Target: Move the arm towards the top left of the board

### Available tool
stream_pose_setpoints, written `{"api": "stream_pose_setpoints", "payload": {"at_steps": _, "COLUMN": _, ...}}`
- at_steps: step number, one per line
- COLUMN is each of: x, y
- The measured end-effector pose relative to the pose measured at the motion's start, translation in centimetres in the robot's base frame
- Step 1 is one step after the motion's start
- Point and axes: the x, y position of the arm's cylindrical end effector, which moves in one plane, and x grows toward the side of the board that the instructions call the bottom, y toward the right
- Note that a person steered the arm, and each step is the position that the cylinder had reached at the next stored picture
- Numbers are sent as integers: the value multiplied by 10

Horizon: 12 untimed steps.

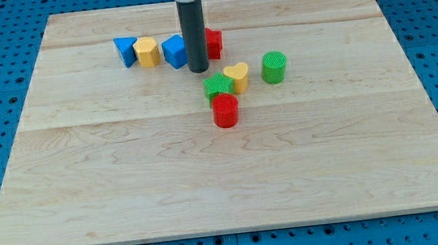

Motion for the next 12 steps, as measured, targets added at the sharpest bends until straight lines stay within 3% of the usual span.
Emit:
{"api": "stream_pose_setpoints", "payload": {"at_steps": 5, "x": -9, "y": 0}}
{"api": "stream_pose_setpoints", "payload": {"at_steps": 9, "x": 2, "y": -48}}
{"api": "stream_pose_setpoints", "payload": {"at_steps": 11, "x": -3, "y": -120}}
{"api": "stream_pose_setpoints", "payload": {"at_steps": 12, "x": -3, "y": -127}}
